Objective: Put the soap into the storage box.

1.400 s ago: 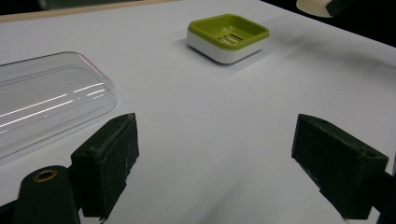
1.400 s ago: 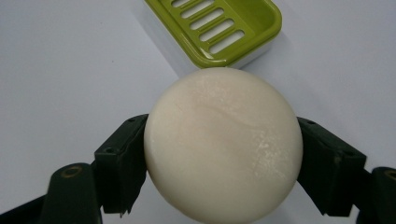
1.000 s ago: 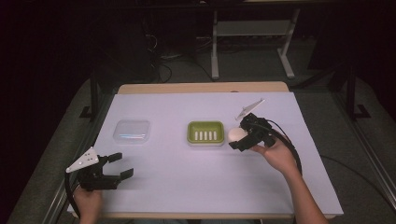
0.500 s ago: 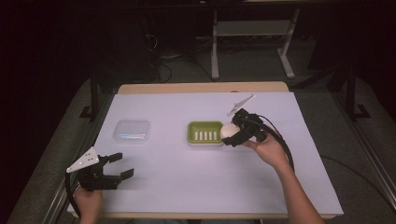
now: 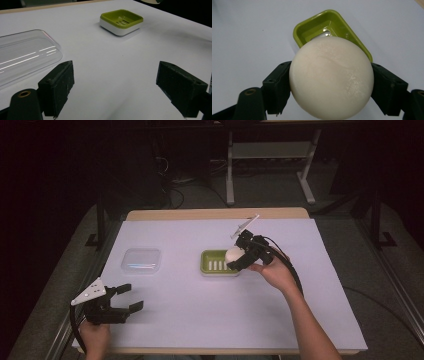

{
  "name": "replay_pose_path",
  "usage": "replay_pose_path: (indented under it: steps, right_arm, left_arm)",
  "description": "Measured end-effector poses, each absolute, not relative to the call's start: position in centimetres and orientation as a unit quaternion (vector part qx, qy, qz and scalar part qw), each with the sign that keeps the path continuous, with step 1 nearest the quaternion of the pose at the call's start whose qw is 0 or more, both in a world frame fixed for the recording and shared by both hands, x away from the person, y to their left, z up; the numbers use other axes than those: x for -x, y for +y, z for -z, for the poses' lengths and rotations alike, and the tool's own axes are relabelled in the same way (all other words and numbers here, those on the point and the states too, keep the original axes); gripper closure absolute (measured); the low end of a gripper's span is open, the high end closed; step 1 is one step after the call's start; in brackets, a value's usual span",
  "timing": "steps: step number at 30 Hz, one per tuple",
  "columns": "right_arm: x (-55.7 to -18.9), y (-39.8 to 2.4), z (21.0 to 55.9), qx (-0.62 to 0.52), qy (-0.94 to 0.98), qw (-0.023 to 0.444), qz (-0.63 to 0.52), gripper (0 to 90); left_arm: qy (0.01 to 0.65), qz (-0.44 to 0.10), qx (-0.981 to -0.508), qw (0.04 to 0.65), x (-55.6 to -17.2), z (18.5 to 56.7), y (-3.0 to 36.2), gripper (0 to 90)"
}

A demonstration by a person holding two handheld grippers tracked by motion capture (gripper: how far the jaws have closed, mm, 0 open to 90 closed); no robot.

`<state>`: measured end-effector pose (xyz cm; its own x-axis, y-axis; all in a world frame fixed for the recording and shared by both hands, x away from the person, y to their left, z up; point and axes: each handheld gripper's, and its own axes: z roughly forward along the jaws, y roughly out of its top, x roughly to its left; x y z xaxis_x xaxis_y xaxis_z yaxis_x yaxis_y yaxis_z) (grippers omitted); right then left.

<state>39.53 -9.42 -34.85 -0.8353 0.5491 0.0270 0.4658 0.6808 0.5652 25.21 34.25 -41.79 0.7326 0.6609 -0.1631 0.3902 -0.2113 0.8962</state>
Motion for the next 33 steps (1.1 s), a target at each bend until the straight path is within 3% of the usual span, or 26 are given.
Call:
replay_pose_path:
  steps: [15, 33]
  right_arm:
    - [-41.2, -7.4, 34.1, -0.27, 0.916, 0.071, -0.288, 23.4]
    - [-42.8, -6.3, 35.6, -0.278, 0.918, 0.063, -0.277, 23.4]
  left_arm:
    - [0.342, -0.128, -0.767, 0.528, -25.2, 41.8, 34.4, 14.5]
    - [0.343, -0.127, -0.765, 0.531, -25.2, 41.8, 34.3, 14.5]
